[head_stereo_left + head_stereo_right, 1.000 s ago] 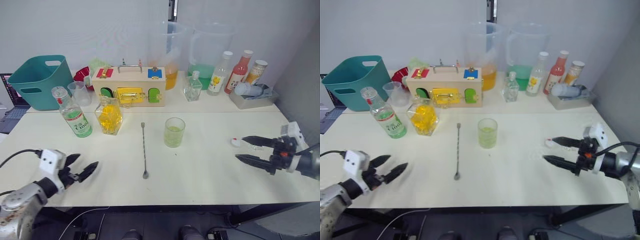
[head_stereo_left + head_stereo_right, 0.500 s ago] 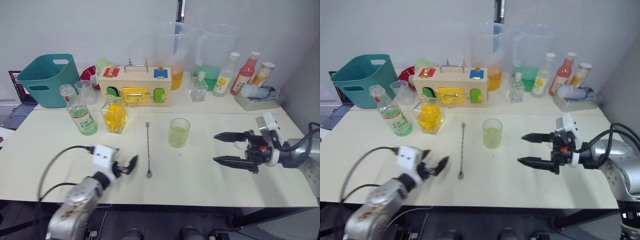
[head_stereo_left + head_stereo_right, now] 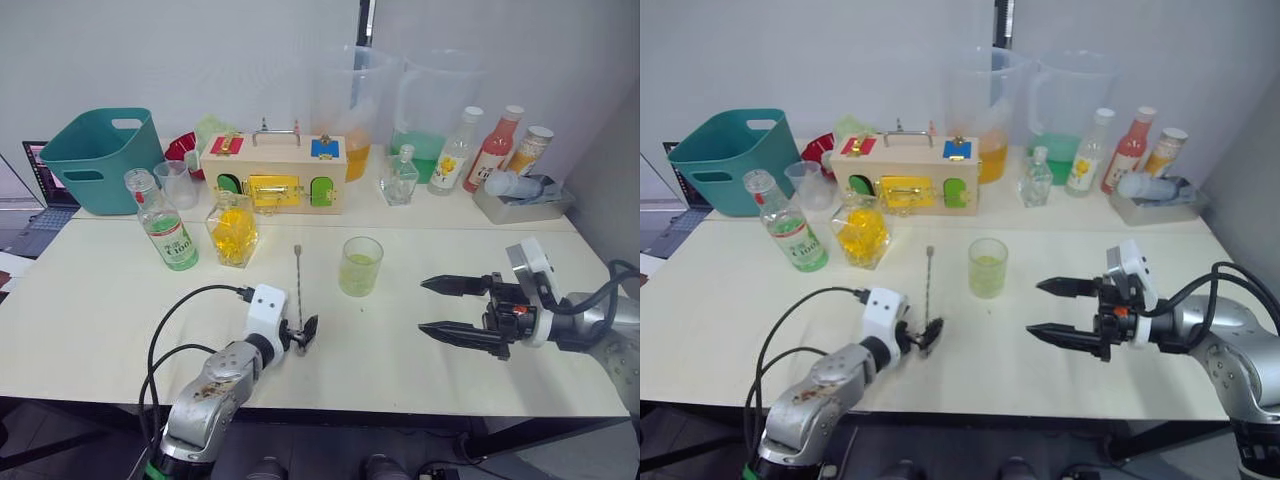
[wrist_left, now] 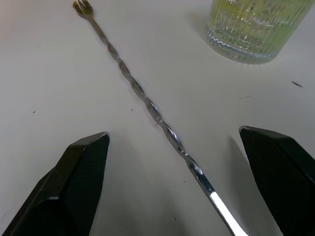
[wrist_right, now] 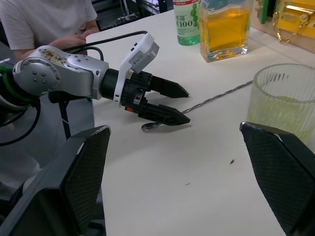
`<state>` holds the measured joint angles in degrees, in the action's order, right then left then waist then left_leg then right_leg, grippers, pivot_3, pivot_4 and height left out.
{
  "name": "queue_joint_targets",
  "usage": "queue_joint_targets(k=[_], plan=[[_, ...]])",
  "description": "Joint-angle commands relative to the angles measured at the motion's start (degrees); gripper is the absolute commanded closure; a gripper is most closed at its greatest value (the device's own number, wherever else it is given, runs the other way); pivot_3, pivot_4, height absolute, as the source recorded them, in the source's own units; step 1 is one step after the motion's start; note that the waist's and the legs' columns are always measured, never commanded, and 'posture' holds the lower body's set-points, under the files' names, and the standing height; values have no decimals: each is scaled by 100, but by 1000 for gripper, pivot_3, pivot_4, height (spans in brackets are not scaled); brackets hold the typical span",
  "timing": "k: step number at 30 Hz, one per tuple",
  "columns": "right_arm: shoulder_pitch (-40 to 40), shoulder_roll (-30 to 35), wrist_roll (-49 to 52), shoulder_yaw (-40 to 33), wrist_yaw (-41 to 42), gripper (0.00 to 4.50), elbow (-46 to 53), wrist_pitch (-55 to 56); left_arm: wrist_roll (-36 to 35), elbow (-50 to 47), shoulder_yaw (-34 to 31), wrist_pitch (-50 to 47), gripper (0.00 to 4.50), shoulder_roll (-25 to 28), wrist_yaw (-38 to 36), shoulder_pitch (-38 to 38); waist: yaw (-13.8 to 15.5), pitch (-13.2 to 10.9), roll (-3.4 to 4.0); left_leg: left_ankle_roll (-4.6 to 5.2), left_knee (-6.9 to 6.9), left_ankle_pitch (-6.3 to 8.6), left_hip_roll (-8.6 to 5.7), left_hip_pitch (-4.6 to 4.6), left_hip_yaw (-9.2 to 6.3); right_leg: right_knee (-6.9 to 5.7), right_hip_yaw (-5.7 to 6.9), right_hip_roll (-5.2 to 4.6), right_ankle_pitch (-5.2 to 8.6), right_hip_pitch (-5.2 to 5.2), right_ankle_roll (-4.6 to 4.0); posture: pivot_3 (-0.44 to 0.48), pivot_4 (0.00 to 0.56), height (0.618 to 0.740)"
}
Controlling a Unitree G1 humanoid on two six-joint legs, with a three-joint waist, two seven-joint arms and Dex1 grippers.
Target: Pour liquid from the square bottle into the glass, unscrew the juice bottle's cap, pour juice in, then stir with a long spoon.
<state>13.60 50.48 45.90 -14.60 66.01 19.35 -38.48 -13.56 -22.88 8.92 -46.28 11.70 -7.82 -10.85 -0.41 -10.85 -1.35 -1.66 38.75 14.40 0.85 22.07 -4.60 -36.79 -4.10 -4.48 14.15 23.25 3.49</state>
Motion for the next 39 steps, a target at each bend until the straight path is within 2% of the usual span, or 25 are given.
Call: queue_joint_targets(k=[1,7,8,11,15,19,21,27,31,33,37,39], plan=[[-104,61,99,-278,-133,0,257,38,147,153,137,-379,1226,-67,120,-48,-7,3,5,0,-2,0,1,-9,0,1,0,1,0,-8,0,0,150,740],[-100,66,20,-218,-211,0,239,97,444,174,183,-706,3205,-45,281,-119,-15,9,10,0,-1,0,0,-11,1,4,-1,0,1,-13,2,0,150,740],[-56,75,55,-206,-220,0,244,60,364,170,106,-698,3612,-54,201,-99,-18,10,10,0,-2,0,0,-12,1,4,-1,0,1,-13,2,0,150,740],[1,89,115,-192,-235,0,257,3,238,162,-15,-682,4473,-80,60,-66,-35,14,16,0,-2,0,1,-15,1,3,-1,1,1,-13,2,0,150,740],[213,65,-60,-63,-263,0,148,165,344,54,-343,-619,4473,361,-106,-13,-92,17,21,0,-6,0,3,-20,1,2,-2,3,2,-13,1,0,150,740],[304,36,-295,54,-233,0,-73,366,194,-280,-660,-403,4473,970,-623,70,-157,17,21,0,-17,0,8,-26,1,-1,-2,7,5,-11,-3,0,150,740],[314,27,-314,66,-219,0,-97,386,156,-312,-707,-340,4473,1070,-717,80,-171,17,22,0,-19,0,8,-25,2,-1,-2,6,5,-9,-4,0,150,740],[298,-131,-438,180,-274,0,-151,535,-232,-389,-1248,550,4473,1927,-1933,465,-165,15,20,0,-20,0,8,-12,1,5,1,4,5,0,-4,0,150,740],[232,-211,-463,135,-327,0,-112,560,-465,-207,-1463,484,4473,1897,-1986,303,-100,14,20,0,-21,0,6,-10,2,9,1,1,5,-2,-3,0,150,740],[156,-224,-463,112,-371,0,-53,569,-496,-185,-1405,208,4473,1655,-1703,63,-60,14,20,0,-21,0,6,-9,2,10,1,1,5,-2,-2,0,150,740],[70,-221,-439,84,-411,0,12,585,-494,-215,-1377,-123,3303,1286,-1338,-182,-31,13,17,0,-14,1,4,-1,1,13,2,-1,4,-2,0,0,150,740],[72,-207,-433,46,-462,0,41,560,-445,-201,-1123,-479,2623,816,-919,-408,-45,14,18,0,-15,1,5,-5,1,11,2,0,4,-1,0,0,150,740]])
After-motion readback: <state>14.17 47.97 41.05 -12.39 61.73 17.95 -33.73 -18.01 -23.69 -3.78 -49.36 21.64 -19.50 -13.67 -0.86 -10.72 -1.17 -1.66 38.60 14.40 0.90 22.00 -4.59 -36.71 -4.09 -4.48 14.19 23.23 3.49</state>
